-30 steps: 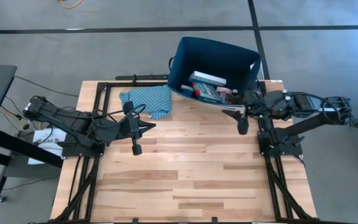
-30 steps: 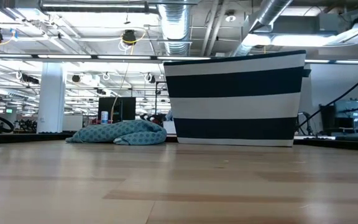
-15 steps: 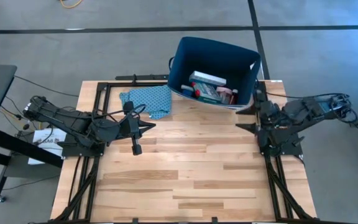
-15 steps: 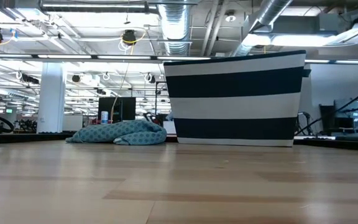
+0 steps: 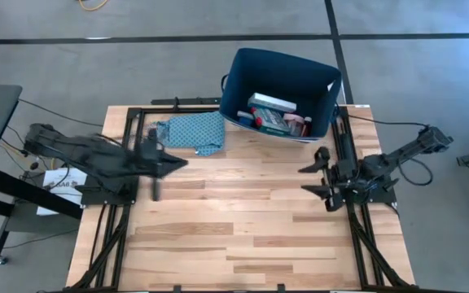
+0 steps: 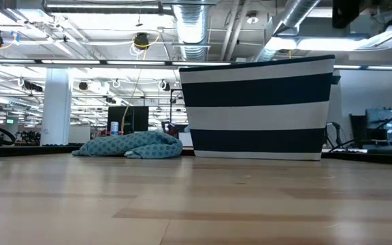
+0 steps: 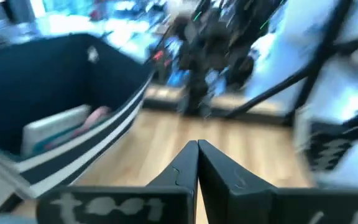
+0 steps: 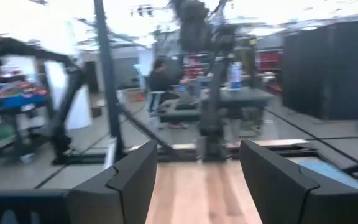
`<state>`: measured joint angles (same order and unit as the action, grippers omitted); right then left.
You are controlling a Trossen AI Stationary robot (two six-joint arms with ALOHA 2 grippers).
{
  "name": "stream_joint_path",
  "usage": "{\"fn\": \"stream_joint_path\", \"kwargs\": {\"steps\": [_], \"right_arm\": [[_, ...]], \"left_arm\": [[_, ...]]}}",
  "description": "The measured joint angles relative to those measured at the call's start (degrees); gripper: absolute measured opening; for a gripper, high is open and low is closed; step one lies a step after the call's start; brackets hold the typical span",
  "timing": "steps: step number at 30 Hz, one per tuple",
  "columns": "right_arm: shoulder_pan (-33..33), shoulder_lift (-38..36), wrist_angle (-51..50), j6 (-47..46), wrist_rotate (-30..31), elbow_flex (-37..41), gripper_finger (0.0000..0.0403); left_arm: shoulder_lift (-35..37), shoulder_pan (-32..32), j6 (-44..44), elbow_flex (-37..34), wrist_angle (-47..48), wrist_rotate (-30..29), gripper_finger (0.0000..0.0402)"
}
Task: Pick & place medical supplies in basket/bin
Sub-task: Return to Home Position
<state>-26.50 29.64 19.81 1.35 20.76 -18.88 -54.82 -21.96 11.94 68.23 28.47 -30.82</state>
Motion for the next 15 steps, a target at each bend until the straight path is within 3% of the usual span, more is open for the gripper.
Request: {"fn": "stream_joint_path", "kwargs": {"steps": [3, 7, 11, 15], "right_arm": [[-0.02, -1.5, 5.57, 0.06, -4.02, 5.46, 0.0221], [0.0, -5.02, 10.77, 0.64, -4.6, 10.37, 0.0221], [0.0, -10.05, 11.93, 0.63, -4.42, 13.89, 0.0221], [0.0, -14.58, 11.98, 0.65, -4.42, 17.06, 0.022]], "left_arm": [[6.37, -1.15, 0.22, -0.16, 0.5, 1.33, 0.0], [13.3, -2.09, -2.16, -4.17, 0.64, 1.51, 0.0], [19.71, -2.07, -1.56, -13.61, -2.94, 3.66, 0.0], [27.62, -2.09, -4.79, -24.44, -13.7, 6.57, 0.0]]}}
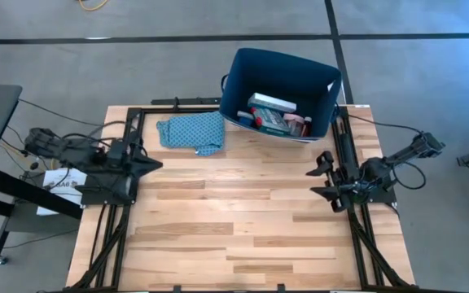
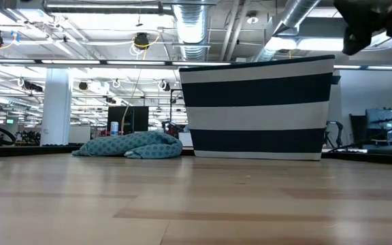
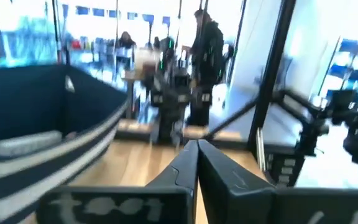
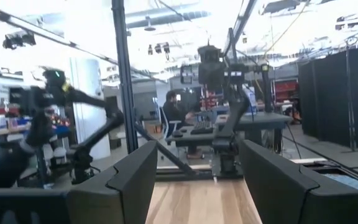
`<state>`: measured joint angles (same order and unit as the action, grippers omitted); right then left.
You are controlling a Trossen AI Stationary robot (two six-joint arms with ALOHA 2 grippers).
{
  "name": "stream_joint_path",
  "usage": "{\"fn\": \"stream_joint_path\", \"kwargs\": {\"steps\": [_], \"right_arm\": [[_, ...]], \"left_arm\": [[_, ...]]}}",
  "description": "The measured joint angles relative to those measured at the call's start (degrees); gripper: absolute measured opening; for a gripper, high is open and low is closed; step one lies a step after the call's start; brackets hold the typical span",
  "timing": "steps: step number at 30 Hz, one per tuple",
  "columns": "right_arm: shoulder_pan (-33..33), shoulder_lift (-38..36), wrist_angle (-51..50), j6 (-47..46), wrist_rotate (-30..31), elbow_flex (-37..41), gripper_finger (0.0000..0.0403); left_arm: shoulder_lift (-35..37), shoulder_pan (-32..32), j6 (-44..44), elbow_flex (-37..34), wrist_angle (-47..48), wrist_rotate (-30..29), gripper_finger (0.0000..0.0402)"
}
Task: Pick & place medical supplies in basket/bin
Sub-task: Return to Home Position
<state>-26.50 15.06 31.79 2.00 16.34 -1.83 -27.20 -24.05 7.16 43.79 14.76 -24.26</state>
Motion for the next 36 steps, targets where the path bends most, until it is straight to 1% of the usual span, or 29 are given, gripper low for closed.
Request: {"fn": "stream_joint_path", "kwargs": {"steps": [2, 6, 8, 11, 13, 15, 16, 18, 20, 23, 27, 29, 32, 36], "right_arm": [[0.0, -2.24, -0.1, -0.02, 0.03, 1.21, 0.022], [0.0, -5.93, -4.27, -0.02, 0.04, 1.36, 0.022], [0.0, -7.31, -6.18, 0.03, 0.04, 1.38, 0.022], [0.0, -8.82, -8.07, 1.0, 0.22, 1.38, 0.022], [0.0, -9.43, -8.9, 1.94, 0.26, 1.4, 0.022], [0.0, -9.75, -9.18, 2.61, 0.26, 1.42, 0.022], [0.0, -9.74, -9.53, 2.5, 0.28, 1.42, 0.022], [0.0, -9.96, -9.68, 1.33, 0.25, 1.42, 0.022], [0.0, -9.78, -9.43, -0.63, 0.26, 1.42, 0.022], [0.0, -9.72, -10.17, -3.56, 0.25, 1.44, 0.022], [0.0, -9.71, -11.75, -6.47, 0.24, 1.47, 0.0221], [0.07, -9.65, -12.34, -5.74, 0.66, 1.47, 0.0221], [0.48, -9.69, -12.08, -1.8, 2.03, 1.47, 0.0221], [1.79, -9.69, -12.08, -0.64, 1.21, 1.49, 0.0221]], "left_arm": [[4.66, 0.0, -1.86, -4.28, -3.25, 0.56, 0.0], [14.83, 0.04, -4.84, -10.93, -6.49, 2.0, 0.0], [19.96, 0.04, -7.16, -13.96, -6.94, 5.78, 0.0], [27.0, 0.04, -10.61, -19.06, -8.44, 13.41, 0.0], [27.03, 0.02, -12.77, -21.96, -12.47, 16.24, 0.0], [26.46, 0.06, -13.91, -23.71, -13.82, 19.23, 0.0], [25.78, 0.04, -14.14, -24.39, -15.61, 19.67, 0.0], [24.05, 0.07, -14.4, -26.81, -18.51, 18.01, 0.0], [24.02, 0.1, -13.88, -29.85, -18.72, 18.28, 0.0], [24.61, 0.07, -13.7, -33.79, -26.42, 18.73, 0.0], [25.02, 0.15, -13.67, -38.88, -31.27, 17.64, 0.0], [25.86, 0.18, -13.63, -40.17, -32.99, 17.19, 0.0], [26.12, 0.2, -12.21, -41.69, -32.75, 17.34, 0.0], [26.14, 0.17, -11.87, -43.12, -36.19, 17.38, 0.0]]}}
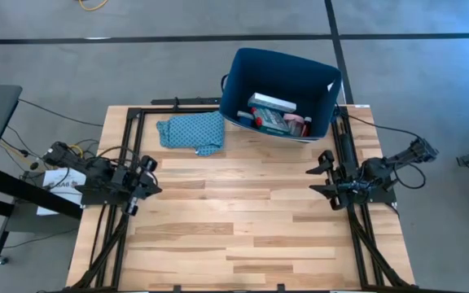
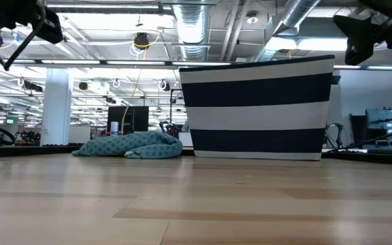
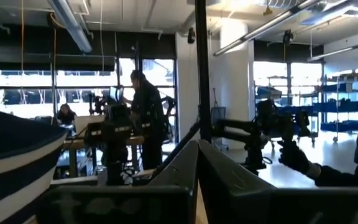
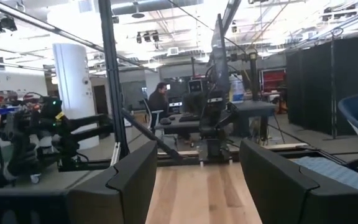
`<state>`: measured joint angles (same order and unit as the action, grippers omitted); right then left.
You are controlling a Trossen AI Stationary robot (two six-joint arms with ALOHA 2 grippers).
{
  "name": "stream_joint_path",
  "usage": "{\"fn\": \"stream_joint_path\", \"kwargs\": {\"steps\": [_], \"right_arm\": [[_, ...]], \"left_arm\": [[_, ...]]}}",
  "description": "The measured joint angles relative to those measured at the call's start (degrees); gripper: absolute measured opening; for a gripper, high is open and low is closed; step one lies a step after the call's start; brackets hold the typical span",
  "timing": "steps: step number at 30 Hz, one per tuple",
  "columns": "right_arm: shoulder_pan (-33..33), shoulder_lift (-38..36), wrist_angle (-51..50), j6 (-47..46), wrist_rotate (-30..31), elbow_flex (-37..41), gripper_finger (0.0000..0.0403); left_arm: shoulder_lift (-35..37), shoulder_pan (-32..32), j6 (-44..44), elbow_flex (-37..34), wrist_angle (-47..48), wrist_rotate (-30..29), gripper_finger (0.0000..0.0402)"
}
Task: Pick & place medical supplies in basket/bin
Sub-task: Return to Home Position
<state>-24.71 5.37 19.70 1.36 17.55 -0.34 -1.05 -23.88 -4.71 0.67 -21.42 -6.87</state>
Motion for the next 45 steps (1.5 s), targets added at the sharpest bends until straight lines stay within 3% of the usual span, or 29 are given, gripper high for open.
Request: {"fn": "stream_joint_path", "kwargs": {"steps": [8, 19, 26, 33, 45], "right_arm": [[4.52, 0.0, -0.14, 4.59, -2.52, 0.02, 0.0221], [12.61, 0.02, -7.47, 1.19, -2.7, 0.04, 0.0221], [13.58, 0.0, -9.03, 1.01, -2.7, 0.04, 0.0221], [13.62, 0.0, -15.38, -1.42, -2.28, 0.04, 0.0221], [13.58, 0.02, -17.92, -1.4, -2.52, -0.61, 0.0221]], "left_arm": [[-0.01, 0.4, -1.72, -0.04, 0.48, -3.31, 0.0], [-0.03, 0.66, -0.09, -0.09, 4.45, -3.45, 0.0], [-0.03, 0.66, 0.23, -0.13, 7.64, -3.54, 0.0], [-0.03, 0.66, 1.88, -0.19, 17.64, -3.6, 0.0], [-0.81, 0.66, 1.95, 0.24, 19.16, -2.86, 0.0]]}}
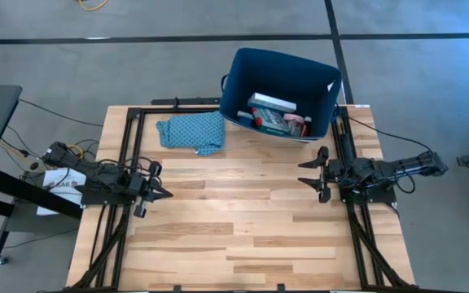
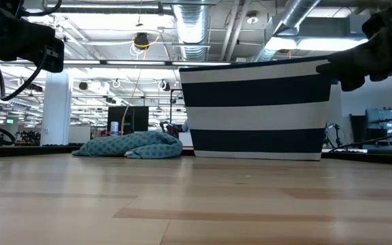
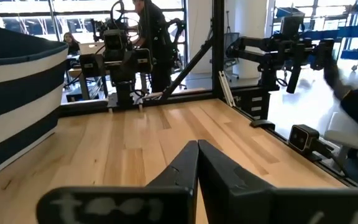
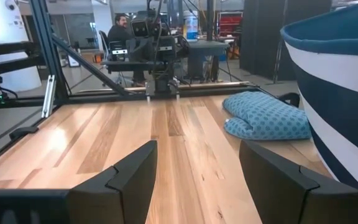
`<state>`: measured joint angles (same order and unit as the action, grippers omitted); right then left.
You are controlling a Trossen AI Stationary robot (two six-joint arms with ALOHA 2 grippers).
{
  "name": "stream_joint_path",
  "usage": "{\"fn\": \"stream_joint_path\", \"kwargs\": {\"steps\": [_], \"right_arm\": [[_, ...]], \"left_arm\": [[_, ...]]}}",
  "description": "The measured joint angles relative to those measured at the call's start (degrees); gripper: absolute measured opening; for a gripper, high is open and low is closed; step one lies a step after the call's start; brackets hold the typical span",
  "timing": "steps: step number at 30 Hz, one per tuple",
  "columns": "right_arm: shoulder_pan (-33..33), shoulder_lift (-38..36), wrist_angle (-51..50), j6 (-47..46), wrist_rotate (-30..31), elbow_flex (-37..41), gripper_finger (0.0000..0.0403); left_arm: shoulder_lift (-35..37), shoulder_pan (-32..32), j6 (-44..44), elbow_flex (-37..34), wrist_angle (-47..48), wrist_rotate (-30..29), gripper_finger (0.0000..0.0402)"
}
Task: Pick & place medical supplies in basket/bin
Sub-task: Return to Home Position
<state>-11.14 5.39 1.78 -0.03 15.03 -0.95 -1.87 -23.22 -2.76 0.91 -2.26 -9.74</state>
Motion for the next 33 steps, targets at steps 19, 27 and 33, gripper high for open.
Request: {"fn": "stream_joint_path", "kwargs": {"steps": [19, 27, 33], "right_arm": [[0.0, 0.0, -0.2, 0.0, 0.03, -0.15, 0.0221], [0.0, 0.0, -0.17, 0.0, 0.04, -0.17, 0.0221], [0.0, -0.02, -0.17, 0.0, 0.04, -0.2, 0.0221]], "left_arm": [[0.0, 0.02, 0.0, 0.11, 0.31, -0.04, 0.0], [0.0, 0.02, 0.0, 0.15, 0.34, -0.09, 0.0], [0.0, 0.02, 0.0, 0.15, 0.34, -0.11, 0.0]]}}
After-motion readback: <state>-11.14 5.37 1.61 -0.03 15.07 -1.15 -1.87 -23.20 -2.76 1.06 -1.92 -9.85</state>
